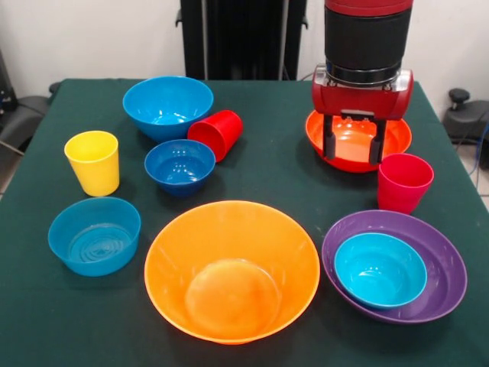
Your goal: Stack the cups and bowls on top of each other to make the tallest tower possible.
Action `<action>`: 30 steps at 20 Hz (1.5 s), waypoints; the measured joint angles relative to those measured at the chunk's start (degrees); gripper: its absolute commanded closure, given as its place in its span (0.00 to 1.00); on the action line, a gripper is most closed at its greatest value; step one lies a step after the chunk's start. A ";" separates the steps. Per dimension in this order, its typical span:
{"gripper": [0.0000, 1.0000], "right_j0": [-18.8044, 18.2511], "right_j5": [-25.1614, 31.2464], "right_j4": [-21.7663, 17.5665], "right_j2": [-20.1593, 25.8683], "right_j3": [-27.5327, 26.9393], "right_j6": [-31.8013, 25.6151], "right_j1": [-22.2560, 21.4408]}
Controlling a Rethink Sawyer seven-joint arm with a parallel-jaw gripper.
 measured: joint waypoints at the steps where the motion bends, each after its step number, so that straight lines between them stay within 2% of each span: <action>1: 0.00 0.22 0.00 0.00 0.01 0.25 0.00 0.01; 21: 0.00 1.85 -0.73 0.01 -0.02 4.03 0.00 -0.65; 30: 0.00 4.53 -1.49 0.04 -0.87 7.35 0.00 -2.68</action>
